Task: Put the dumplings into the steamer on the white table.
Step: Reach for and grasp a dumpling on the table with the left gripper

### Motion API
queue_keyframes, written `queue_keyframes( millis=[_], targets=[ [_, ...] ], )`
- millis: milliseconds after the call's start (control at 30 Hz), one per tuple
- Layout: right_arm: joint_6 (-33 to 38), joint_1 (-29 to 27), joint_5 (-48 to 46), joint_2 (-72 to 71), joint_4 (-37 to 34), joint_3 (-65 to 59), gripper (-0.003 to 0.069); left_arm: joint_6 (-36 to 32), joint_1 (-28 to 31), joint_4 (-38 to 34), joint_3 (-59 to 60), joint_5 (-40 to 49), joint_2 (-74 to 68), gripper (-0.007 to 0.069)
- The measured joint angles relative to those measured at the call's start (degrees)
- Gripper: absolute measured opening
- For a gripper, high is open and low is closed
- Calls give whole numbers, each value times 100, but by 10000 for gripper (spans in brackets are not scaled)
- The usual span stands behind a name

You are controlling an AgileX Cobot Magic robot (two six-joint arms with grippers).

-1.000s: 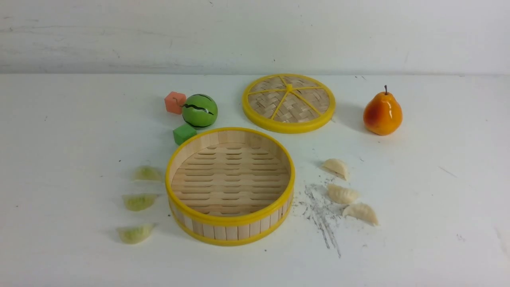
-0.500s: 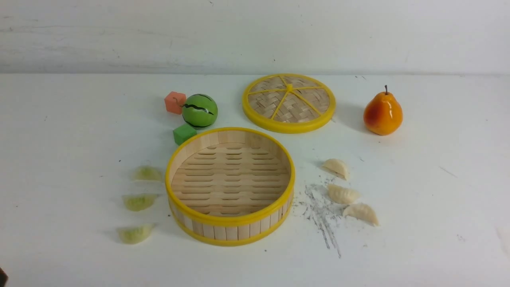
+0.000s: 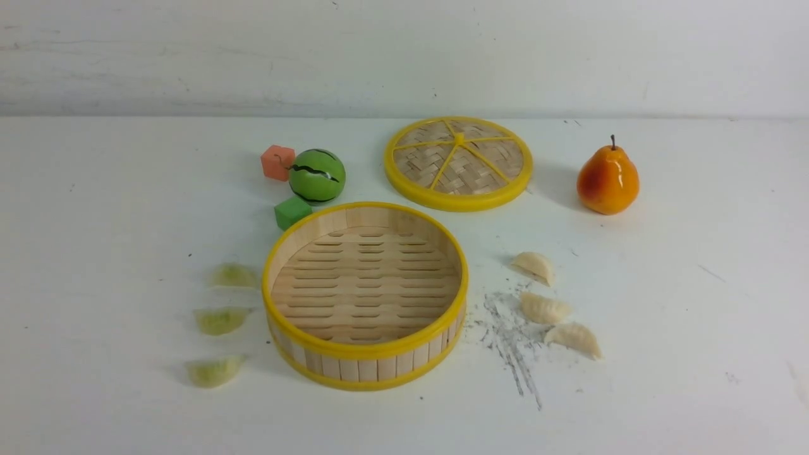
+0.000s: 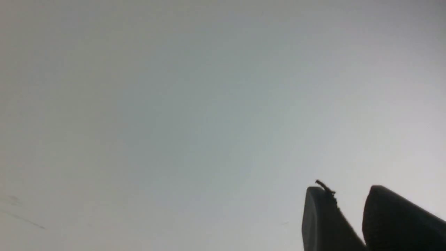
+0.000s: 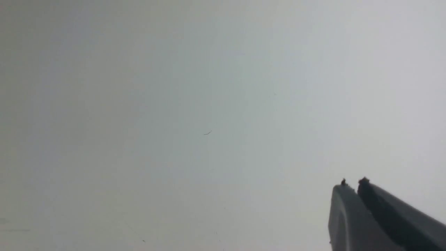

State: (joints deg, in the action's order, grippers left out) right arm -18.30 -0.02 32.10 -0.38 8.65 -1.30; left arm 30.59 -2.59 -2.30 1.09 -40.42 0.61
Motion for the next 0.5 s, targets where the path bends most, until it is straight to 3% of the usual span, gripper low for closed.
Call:
queue_keyframes(
  millis=[67,133,167,267,500],
  targets=[
    [-2,0,-14,34,-21,55,44,333,0,-26,-157,158,0,174],
    [-7,0,-108,153,-70,344,44,693,0,-38,-520,778,-6,148],
    [26,0,-277,284,-85,702,44,773,0,-42,-1058,1545,-143,108],
    [190,0,-879,724,-97,1474,44,618,0,-42,-2016,2577,-740,9],
    [450,0,-3157,2100,-116,2706,44,-104,0,78,-3312,3370,-2802,-14]
  ],
)
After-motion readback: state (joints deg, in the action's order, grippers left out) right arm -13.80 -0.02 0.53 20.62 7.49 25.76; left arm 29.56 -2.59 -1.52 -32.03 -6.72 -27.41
